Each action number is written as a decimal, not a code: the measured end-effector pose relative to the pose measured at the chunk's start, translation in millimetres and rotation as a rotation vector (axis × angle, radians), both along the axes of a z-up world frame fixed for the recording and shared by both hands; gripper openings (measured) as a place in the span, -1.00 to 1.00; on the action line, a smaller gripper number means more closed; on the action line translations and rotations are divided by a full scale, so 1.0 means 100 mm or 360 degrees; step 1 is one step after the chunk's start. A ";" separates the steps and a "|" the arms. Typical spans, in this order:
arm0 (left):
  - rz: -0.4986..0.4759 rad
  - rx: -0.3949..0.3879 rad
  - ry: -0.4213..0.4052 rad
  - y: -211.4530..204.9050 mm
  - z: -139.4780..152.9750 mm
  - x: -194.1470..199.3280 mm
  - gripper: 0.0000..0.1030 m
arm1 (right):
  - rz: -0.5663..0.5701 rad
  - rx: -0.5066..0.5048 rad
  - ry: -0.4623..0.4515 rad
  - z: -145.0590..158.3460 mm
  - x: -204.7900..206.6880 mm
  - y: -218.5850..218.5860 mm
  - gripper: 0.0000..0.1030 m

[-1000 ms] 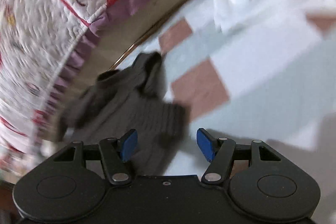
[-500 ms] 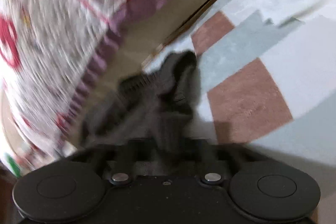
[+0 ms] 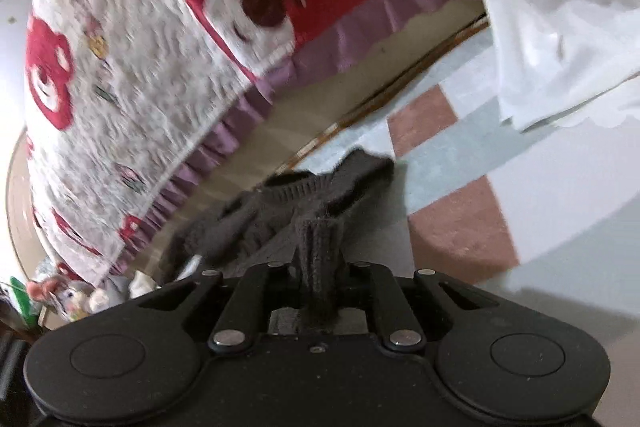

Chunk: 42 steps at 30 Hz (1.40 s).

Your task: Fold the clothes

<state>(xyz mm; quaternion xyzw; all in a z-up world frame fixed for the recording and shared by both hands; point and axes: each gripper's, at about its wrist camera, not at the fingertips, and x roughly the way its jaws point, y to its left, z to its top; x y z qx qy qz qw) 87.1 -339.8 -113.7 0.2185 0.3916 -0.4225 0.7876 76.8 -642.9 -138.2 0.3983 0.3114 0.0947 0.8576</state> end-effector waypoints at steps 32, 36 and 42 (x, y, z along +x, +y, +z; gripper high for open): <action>0.0188 -0.0311 0.0631 0.11 -0.11 -0.22 -0.20 | 0.0295 -0.0926 0.0163 -0.08 0.38 0.29 0.39; 0.0404 -0.0394 0.0601 0.30 -0.11 -0.04 -0.18 | 0.0321 -0.0961 0.0122 -0.19 0.42 0.41 0.23; 0.0651 -0.0308 0.0354 0.32 -0.10 0.64 -0.09 | 0.0370 -0.1103 -0.0056 -0.09 0.35 0.61 -0.67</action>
